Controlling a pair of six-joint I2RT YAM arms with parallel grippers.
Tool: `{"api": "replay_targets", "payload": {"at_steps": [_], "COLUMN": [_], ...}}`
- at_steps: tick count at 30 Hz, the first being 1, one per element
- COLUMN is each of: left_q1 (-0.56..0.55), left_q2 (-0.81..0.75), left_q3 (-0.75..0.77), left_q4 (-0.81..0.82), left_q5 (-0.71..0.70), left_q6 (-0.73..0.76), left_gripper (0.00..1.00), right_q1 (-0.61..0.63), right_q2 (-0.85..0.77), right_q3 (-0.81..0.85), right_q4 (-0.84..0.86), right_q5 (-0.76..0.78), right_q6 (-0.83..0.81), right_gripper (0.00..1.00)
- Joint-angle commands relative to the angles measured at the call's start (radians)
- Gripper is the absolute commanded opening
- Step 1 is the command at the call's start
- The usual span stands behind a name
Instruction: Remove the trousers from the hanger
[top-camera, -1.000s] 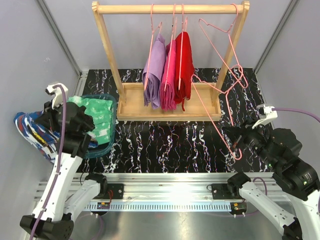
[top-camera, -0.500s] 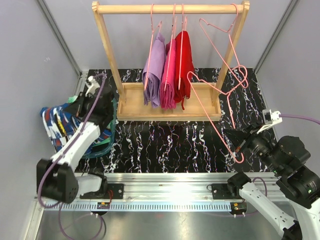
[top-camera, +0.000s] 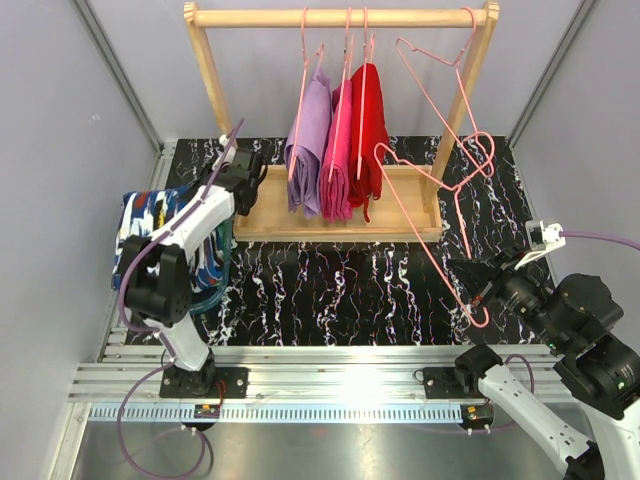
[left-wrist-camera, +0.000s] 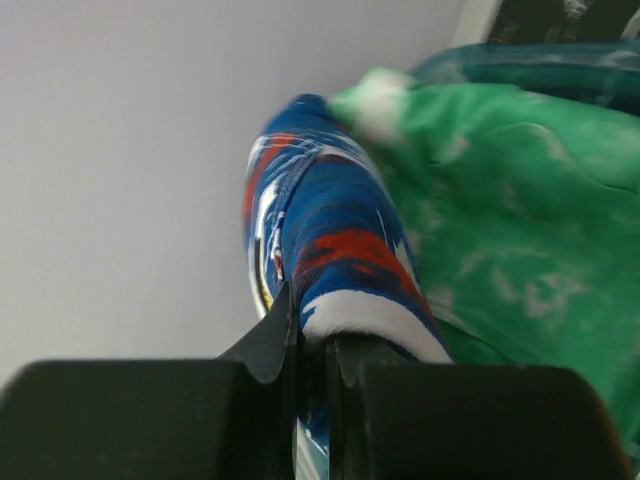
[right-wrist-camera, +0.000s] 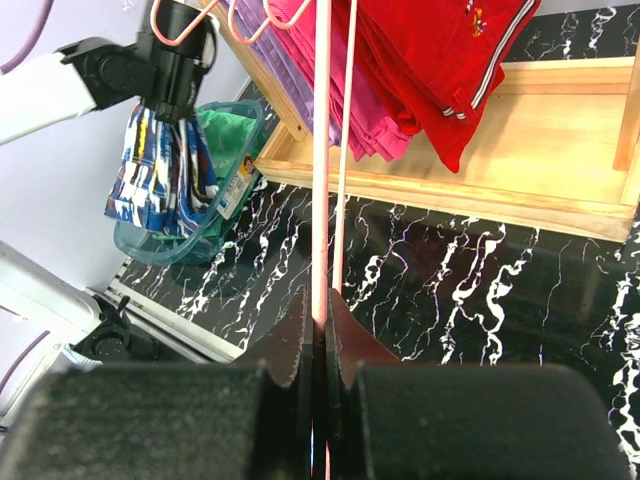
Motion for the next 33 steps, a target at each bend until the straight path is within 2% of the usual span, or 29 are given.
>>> {"api": "replay_targets", "payload": {"at_steps": [1,2,4,6,7,10,11,12,14,15,16,19,22,24,25,29,32,33], "left_q1": [0.002,0.005,0.015,0.019,0.019,0.019,0.019,0.021,0.024,0.030,0.048,0.132,0.247,0.303,0.377,0.487,0.561,0.585], "left_q2": [0.025,0.038,0.041,0.022,0.005,-0.086,-0.112,-0.148,-0.248,-0.285,-0.357,-0.461,-0.471,-0.427,-0.410,-0.292,-0.200,-0.137], "left_q3": [0.095,0.110,0.121,0.124,0.126,0.122,0.123,0.121,0.115,0.112,0.100,0.066,0.037,0.023,0.014,-0.035,-0.133,-0.176], "left_q4": [-0.175,-0.197,-0.219,-0.233,-0.234,-0.224,-0.219,-0.212,-0.196,-0.190,-0.179,-0.136,-0.135,-0.159,-0.165,-0.153,-0.095,-0.084], "left_q5": [0.144,0.165,0.207,0.254,0.279,0.365,0.391,0.453,0.509,0.580,0.618,0.746,0.814,0.881,0.917,1.072,1.175,1.267], "left_q6": [-0.244,-0.267,-0.320,-0.337,-0.352,-0.352,-0.351,-0.346,-0.334,-0.334,-0.335,-0.372,-0.407,-0.438,-0.470,-0.501,-0.528,-0.553], "left_gripper": [0.00,0.00,0.06,0.22,0.25,0.46,0.63,0.72,0.86,0.95,0.99,0.99,0.99,0.99,0.99,0.99,0.99,0.99], "right_q1": [-0.002,-0.002,-0.002,-0.002,-0.002,-0.002,-0.003,-0.002,-0.002,-0.002,-0.002,-0.002,-0.002,-0.002,-0.002,-0.002,-0.003,-0.003], "right_q2": [-0.004,-0.006,-0.007,-0.003,-0.001,0.009,0.017,0.020,0.028,0.035,0.039,0.046,0.049,0.052,0.054,0.078,0.092,0.095], "right_q3": [0.031,0.036,0.044,0.050,0.053,0.059,0.062,0.065,0.068,0.071,0.074,0.080,0.088,0.093,0.096,0.117,0.128,0.137], "right_q4": [0.016,0.016,0.005,-0.001,-0.003,-0.003,-0.003,-0.003,-0.003,-0.006,-0.006,-0.013,-0.016,-0.020,-0.020,-0.030,-0.035,-0.038], "right_q5": [0.016,0.018,0.021,0.022,0.022,0.021,0.021,0.019,0.016,0.015,0.016,0.016,0.007,0.004,0.004,0.031,0.108,0.134], "right_q6": [-0.028,-0.028,-0.032,-0.035,-0.035,-0.038,-0.036,-0.039,-0.041,-0.042,-0.044,-0.044,-0.045,-0.051,-0.054,-0.084,-0.111,-0.123], "right_gripper": [0.00,0.00,0.00,0.00,0.00,0.00,0.00,0.00,0.00,0.00,0.00,0.00,0.00,0.00,0.00,0.00,0.00,0.00]}}
